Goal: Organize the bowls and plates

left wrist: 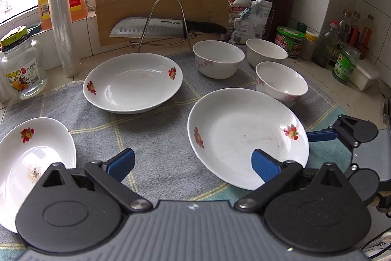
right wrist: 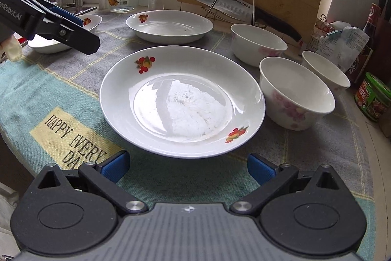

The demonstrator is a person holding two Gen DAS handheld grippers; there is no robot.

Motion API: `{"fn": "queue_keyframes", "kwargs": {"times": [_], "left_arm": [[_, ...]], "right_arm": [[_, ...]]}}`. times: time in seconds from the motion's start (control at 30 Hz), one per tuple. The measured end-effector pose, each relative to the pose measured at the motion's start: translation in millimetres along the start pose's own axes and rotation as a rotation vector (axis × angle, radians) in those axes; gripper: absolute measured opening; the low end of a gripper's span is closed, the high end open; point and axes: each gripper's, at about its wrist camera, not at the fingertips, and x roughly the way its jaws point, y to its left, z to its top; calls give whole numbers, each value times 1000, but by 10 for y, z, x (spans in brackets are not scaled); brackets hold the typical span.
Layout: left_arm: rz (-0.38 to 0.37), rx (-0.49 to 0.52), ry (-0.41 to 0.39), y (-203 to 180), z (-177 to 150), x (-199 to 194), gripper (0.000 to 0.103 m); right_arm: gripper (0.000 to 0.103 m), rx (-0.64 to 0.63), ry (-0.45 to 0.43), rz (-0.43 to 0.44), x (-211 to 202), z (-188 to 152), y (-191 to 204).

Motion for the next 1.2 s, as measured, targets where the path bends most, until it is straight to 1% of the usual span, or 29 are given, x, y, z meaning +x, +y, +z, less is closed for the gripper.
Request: {"fn": "queue_keyframes", "kwargs": {"times": [0.1, 0.2, 0.3, 0.33, 0.4, 0.5, 0.57, 0.67, 0.73, 0.87, 0.97, 1.0, 1.03, 1.2], "left_arm": [[-5, 11, 19, -63, 46, 41, 101], [-21, -4, 32, -77, 86, 89, 101], [-71, -34, 59, -51, 136, 169, 101], [-76, -35, 65, -52, 155, 196, 101], [-80, -12, 79, -77, 196, 261, 101], [-133, -2, 122, -98, 266, 396, 101], [-152, 14, 143, -107, 305, 505, 101], [-154, 36, 188, -114, 352, 688, 101], [-168, 49, 221, -112, 372, 807, 100], [-208, 68, 273, -118, 388, 991, 100], [-242, 63, 313, -114, 382, 1106, 100], [-252, 57, 322, -105, 376, 1139, 101], [-261, 58, 312, -106, 377, 1144, 102], [-277, 59, 322, -84, 442, 1208, 102]], "right_arm": [[103, -7, -6, 30, 66, 8, -70], [103, -9, -18, 66, 123, 33, -119], [103, -15, -25, 101, 174, 58, -152], [103, -12, -24, 115, 188, 63, -163], [103, -13, -27, 133, 209, 70, -185], [103, -25, -31, 147, 218, 73, -198], [103, -28, -27, 150, 220, 81, -198], [103, -28, -32, 150, 221, 77, -196], [103, -25, -36, 148, 217, 70, -193], [103, -21, -42, 146, 215, 57, -198], [103, -19, -48, 144, 209, 44, -197], [103, -17, -50, 143, 206, 39, -196], [103, -16, -52, 141, 199, 31, -191], [103, -4, -59, 130, 189, 19, -177]]}}
